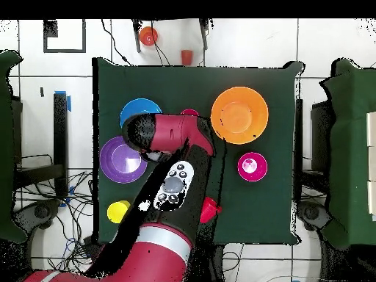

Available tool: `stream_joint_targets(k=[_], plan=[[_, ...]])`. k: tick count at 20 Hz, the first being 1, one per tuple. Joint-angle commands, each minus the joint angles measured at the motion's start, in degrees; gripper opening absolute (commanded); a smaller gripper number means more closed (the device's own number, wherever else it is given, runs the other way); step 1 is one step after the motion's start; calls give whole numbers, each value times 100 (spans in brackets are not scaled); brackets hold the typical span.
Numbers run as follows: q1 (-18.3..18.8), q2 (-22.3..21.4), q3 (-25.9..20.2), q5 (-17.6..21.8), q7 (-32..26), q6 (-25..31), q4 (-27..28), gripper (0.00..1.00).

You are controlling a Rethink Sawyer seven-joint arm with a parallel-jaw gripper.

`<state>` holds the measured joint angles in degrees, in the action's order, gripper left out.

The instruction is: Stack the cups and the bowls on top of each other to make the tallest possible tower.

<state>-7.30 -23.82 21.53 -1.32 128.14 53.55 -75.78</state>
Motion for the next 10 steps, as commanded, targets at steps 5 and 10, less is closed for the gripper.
stream_joint_targets(k=[5, 10], plan=[[88, 121, -797, 127, -259, 1195, 902, 0], [45, 212, -785, 150, -130, 1322, 1090, 0]])
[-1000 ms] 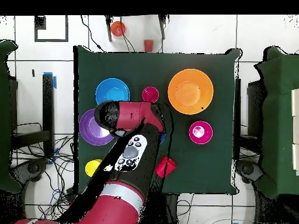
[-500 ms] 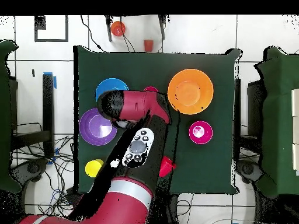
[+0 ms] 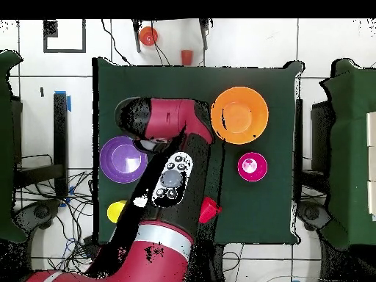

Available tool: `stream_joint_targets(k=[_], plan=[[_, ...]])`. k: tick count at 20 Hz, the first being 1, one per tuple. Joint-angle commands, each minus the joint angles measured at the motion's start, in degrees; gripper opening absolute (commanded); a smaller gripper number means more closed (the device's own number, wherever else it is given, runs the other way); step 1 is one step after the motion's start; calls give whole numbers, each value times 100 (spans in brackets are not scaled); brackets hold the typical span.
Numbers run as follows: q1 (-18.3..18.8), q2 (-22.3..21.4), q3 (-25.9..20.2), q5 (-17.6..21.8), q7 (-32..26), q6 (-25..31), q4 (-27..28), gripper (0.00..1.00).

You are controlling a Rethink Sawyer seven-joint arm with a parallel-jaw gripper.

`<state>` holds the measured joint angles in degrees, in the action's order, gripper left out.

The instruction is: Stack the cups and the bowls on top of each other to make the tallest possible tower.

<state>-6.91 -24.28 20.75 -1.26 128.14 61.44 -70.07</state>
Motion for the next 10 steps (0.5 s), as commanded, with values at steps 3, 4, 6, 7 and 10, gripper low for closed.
stream_joint_targets(k=[3, 4, 6, 7, 10], plan=[[-15, 351, -701, 147, -59, 593, 653, 0], [-23, 363, -697, 142, -33, 607, 672, 0], [-19, 364, -689, 134, -19, 641, 697, 0], [-25, 381, -674, 128, 17, 662, 739, 0], [-62, 344, -664, 122, 51, 598, 656, 0]])
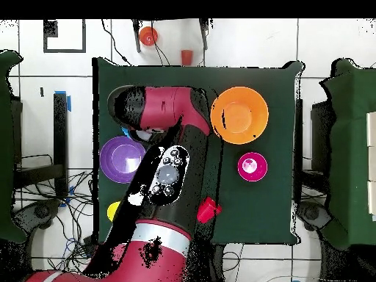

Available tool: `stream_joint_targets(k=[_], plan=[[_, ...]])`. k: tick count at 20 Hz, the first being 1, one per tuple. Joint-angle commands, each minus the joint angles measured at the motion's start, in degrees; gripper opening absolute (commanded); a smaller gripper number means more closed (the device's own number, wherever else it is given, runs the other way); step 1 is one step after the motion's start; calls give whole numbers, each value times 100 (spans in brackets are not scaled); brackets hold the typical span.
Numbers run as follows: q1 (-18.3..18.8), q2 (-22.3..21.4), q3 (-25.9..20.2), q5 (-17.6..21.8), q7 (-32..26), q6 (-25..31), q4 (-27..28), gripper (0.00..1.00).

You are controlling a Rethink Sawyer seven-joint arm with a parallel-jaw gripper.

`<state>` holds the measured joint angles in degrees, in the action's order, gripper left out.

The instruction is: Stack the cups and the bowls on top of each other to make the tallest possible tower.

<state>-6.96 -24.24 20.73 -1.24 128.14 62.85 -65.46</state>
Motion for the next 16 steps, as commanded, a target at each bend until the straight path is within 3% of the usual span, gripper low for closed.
stream_joint_targets(k=[1, 16], plan=[[-58, 327, -660, 117, 48, 427, 165, 0], [-99, 742, -642, 131, 296, 131, 423, 0]])
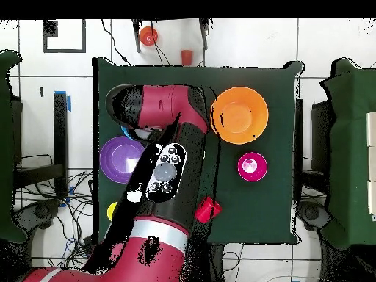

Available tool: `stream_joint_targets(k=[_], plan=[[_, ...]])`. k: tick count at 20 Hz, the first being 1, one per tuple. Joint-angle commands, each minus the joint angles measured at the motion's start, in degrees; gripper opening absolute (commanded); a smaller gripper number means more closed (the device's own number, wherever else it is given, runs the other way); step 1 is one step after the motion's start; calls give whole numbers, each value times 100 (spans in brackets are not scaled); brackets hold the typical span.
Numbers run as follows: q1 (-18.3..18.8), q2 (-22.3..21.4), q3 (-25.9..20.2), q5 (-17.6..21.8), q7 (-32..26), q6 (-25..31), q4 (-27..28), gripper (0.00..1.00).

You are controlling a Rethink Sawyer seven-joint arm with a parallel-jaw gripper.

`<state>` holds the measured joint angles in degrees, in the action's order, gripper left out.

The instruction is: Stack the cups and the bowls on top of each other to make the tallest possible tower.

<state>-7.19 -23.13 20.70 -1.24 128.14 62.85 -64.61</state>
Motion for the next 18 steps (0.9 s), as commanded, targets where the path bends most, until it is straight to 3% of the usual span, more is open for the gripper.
stream_joint_targets(k=[1, 18], plan=[[-67, 636, -625, 143, 278, 128, 363, 0], [-381, 844, -410, 83, 660, -37, 380, 0]])
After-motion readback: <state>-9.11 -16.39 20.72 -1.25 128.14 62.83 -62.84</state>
